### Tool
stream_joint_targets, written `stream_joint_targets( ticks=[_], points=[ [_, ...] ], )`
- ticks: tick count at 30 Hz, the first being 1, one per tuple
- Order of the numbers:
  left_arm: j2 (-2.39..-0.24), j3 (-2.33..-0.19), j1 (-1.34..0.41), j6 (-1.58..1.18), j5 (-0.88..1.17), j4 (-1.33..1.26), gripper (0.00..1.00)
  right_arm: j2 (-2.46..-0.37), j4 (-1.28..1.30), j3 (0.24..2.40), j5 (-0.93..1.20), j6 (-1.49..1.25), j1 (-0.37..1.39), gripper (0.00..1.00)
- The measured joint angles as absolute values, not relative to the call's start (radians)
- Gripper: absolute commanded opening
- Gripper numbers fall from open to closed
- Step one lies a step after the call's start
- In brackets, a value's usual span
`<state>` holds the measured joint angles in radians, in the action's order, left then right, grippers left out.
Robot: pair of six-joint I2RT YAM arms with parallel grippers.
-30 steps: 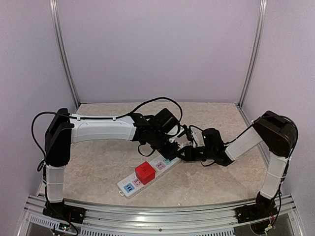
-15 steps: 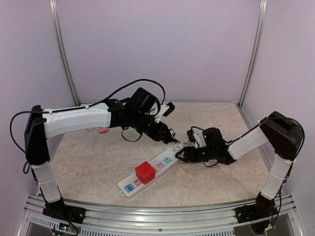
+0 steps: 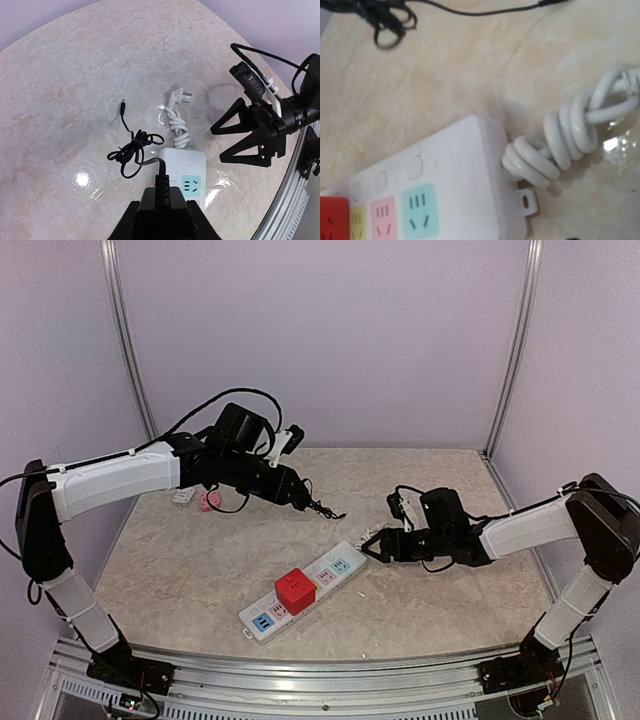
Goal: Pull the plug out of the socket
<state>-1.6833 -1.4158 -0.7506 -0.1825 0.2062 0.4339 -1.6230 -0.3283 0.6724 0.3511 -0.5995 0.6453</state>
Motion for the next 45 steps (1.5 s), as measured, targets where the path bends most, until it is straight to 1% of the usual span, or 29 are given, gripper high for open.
stream_joint_targets(
  ticks=[6,9,17,21,29,34,37,39,42,45],
  points=[
    [-1.596,-1.285,-0.646,-0.243,0.202,0.430,0.00,-1.602,-0.297,0.673,0.350,-0.588,0.645,0.72],
    [-1.553,-1.180,-0.586,-0.290,0.202,0.418,0.02,-1.598,-0.287,0.674,0.350,-0.585,0.645,0.72],
    [-1.456,-0.889,-0.419,-0.424,0.237,0.349,0.02,-1.595,-0.288,0.675,0.354,-0.584,0.645,0.72],
    [-1.446,-0.813,-0.324,-0.453,0.271,0.299,0.02,-1.594,-0.288,0.675,0.355,-0.584,0.645,0.71],
    [-1.444,-0.736,-0.118,-0.467,0.351,0.204,0.03,-1.592,-0.288,0.675,0.357,-0.583,0.645,0.71],
    [-1.448,-0.720,-0.040,-0.469,0.384,0.170,0.12,-1.592,-0.289,0.675,0.358,-0.581,0.645,0.71],
    [-1.460,-0.720,-0.030,-0.468,0.393,0.153,0.22,-1.592,-0.289,0.675,0.358,-0.581,0.645,0.71],
    [-1.472,-0.719,-0.028,-0.470,0.394,0.144,0.24,-1.592,-0.289,0.675,0.358,-0.581,0.645,0.71],
    [-1.481,-0.706,-0.019,-0.474,0.393,0.138,0.32,-1.592,-0.289,0.675,0.358,-0.581,0.645,0.71],
    [-1.481,-0.695,-0.012,-0.481,0.393,0.138,0.37,-1.592,-0.289,0.675,0.359,-0.580,0.645,0.71]
  ],
)
